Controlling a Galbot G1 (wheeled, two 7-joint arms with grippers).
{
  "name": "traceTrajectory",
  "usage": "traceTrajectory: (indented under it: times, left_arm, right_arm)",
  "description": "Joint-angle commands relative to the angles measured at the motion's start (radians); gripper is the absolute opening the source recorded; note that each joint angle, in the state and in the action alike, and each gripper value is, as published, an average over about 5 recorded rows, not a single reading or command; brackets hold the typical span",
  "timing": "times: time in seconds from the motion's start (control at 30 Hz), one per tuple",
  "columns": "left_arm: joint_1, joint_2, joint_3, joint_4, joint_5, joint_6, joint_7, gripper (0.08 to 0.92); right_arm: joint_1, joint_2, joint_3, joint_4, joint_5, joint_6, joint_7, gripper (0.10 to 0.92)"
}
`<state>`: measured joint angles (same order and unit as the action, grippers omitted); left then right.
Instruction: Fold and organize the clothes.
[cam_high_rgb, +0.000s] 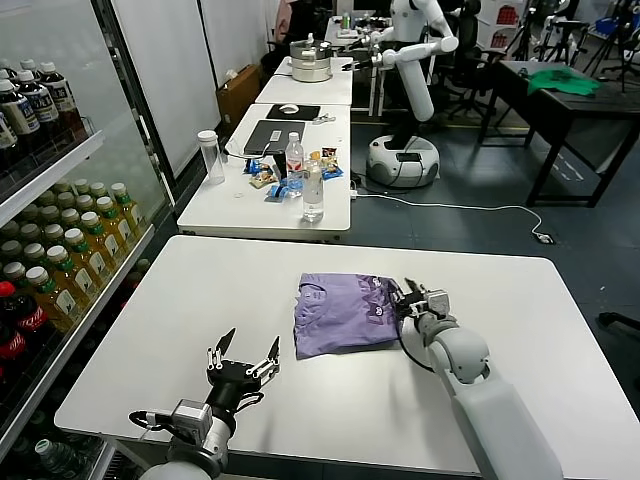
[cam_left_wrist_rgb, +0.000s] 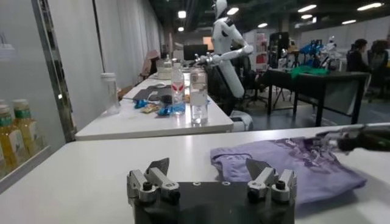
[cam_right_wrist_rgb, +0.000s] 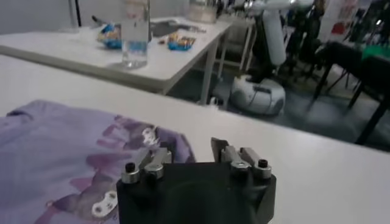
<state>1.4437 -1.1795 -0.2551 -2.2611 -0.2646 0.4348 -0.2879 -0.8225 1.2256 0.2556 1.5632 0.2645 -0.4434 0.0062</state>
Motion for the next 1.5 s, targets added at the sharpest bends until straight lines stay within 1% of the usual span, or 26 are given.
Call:
traceTrajectory:
  times: [0.03,0.1,0.2,0.27,0.37,0.5,0.73,1.03,1.2,1.5]
  left_arm:
    - [-0.004,0.005,-0.009,0.004,-0.007,-0.007,0.006,0.823]
    - [-0.005,0.006,-0.011,0.005,-0.008,-0.011,0.009,0.823]
    - [-0.004,0.007,-0.012,0.007,-0.008,-0.022,0.012,0.823]
    - [-0.002,0.007,-0.015,0.008,-0.008,-0.034,0.014,0.823]
    - [0.006,0.01,-0.024,0.008,-0.011,-0.054,0.023,0.823]
    - [0.02,0.019,-0.038,0.005,-0.018,-0.073,0.036,0.823]
    - [0.034,0.029,-0.055,0.0,-0.029,-0.085,0.045,0.823]
    - [0.044,0.036,-0.071,-0.008,-0.036,-0.09,0.048,0.823]
    - [0.048,0.042,-0.077,-0.017,-0.042,-0.092,0.051,0.823]
    - [0.058,0.053,-0.096,-0.023,-0.052,-0.098,0.055,0.823]
  right_arm:
    - [-0.365,-0.033,0.194,0.412,-0.089,0.21,0.022,0.56]
    - [-0.49,-0.012,0.255,0.513,-0.105,0.21,0.018,0.612]
    - [-0.668,0.037,0.327,0.624,-0.123,0.236,0.014,0.698]
    - [-0.754,0.068,0.359,0.668,-0.151,0.272,0.015,0.757]
    - [-0.841,0.106,0.381,0.701,-0.188,0.307,0.016,0.808]
    - [-0.891,0.138,0.376,0.709,-0.212,0.329,0.003,0.821]
    - [-0.889,0.16,0.361,0.711,-0.253,0.334,-0.002,0.823]
    - [-0.864,0.182,0.366,0.695,-0.312,0.372,0.055,0.823]
    - [-0.857,0.189,0.352,0.698,-0.35,0.371,0.063,0.823]
    - [-0.839,0.194,0.329,0.679,-0.354,0.352,0.081,0.823]
